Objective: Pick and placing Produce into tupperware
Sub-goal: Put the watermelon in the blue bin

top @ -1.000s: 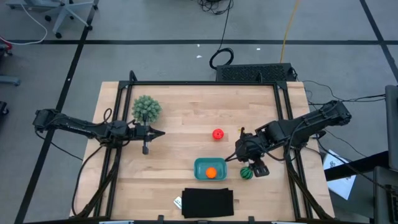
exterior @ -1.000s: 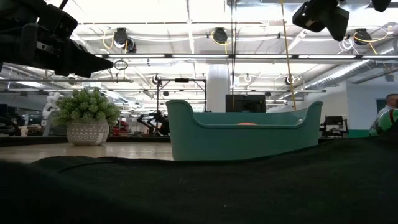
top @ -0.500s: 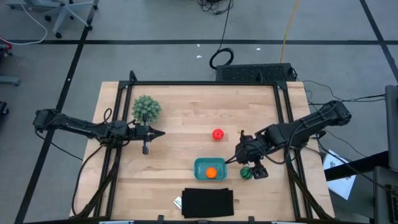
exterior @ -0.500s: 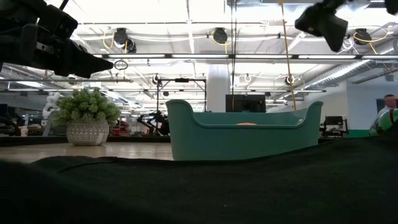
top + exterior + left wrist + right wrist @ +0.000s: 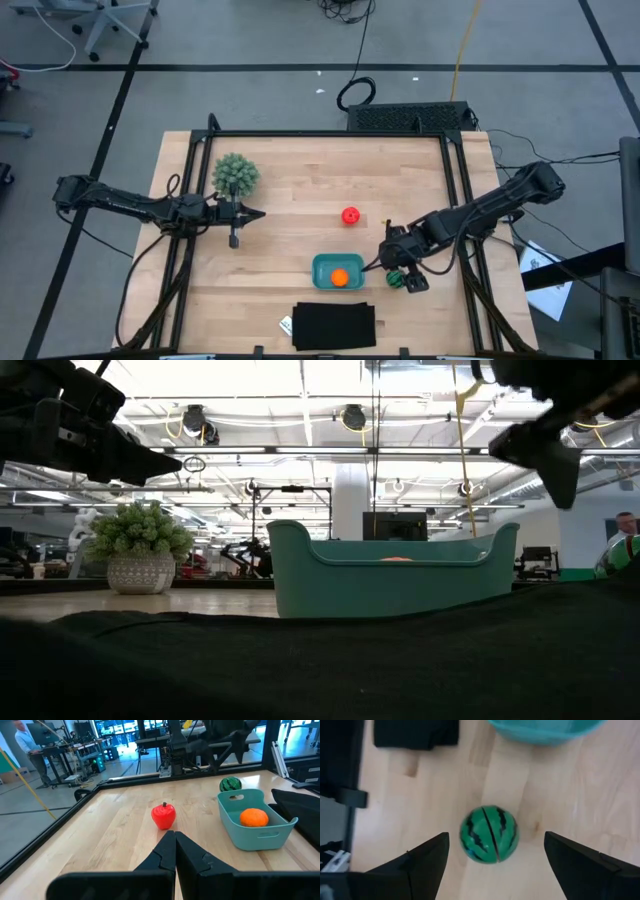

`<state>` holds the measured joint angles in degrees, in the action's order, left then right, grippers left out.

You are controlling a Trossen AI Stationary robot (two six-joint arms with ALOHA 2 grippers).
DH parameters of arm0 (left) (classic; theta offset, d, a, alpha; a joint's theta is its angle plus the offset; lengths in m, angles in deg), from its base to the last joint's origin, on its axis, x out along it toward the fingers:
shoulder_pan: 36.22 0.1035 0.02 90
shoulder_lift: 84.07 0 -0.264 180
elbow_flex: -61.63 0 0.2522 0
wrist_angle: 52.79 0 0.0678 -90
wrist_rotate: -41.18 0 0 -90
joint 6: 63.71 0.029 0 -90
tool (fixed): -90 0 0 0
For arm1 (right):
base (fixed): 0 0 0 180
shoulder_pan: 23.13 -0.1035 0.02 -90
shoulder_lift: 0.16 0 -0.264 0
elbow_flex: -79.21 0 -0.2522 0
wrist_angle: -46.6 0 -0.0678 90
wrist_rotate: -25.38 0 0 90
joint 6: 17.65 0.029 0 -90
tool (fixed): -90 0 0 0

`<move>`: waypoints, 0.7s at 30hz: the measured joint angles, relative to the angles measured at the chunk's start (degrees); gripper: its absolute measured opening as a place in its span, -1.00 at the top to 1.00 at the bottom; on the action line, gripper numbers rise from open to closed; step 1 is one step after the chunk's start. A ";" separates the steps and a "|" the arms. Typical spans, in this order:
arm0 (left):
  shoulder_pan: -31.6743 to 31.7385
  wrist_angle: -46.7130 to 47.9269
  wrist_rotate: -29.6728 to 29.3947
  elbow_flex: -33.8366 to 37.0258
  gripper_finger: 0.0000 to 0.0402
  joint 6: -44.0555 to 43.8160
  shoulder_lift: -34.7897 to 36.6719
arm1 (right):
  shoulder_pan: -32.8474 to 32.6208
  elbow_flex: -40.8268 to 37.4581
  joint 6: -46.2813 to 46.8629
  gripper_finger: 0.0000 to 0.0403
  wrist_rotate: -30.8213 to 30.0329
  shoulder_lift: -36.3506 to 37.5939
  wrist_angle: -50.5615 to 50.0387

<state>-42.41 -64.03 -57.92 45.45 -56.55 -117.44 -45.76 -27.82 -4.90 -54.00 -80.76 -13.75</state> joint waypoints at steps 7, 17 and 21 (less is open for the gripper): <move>0.00 0.00 0.00 0.00 1.00 0.00 0.00 | -0.35 -0.84 -3.94 -0.58 0.23 -0.02 2.29; 0.02 0.20 0.02 0.00 1.00 -0.22 0.02 | -2.12 -0.84 -13.04 -0.58 -0.21 0.00 6.28; 0.01 0.78 0.01 0.00 1.00 -0.22 0.02 | -2.14 -0.84 -13.12 -0.58 -0.15 -0.44 6.39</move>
<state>-42.40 -63.25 -57.91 45.45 -56.77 -117.42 -47.90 -28.66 -18.03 -54.15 -81.19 -7.36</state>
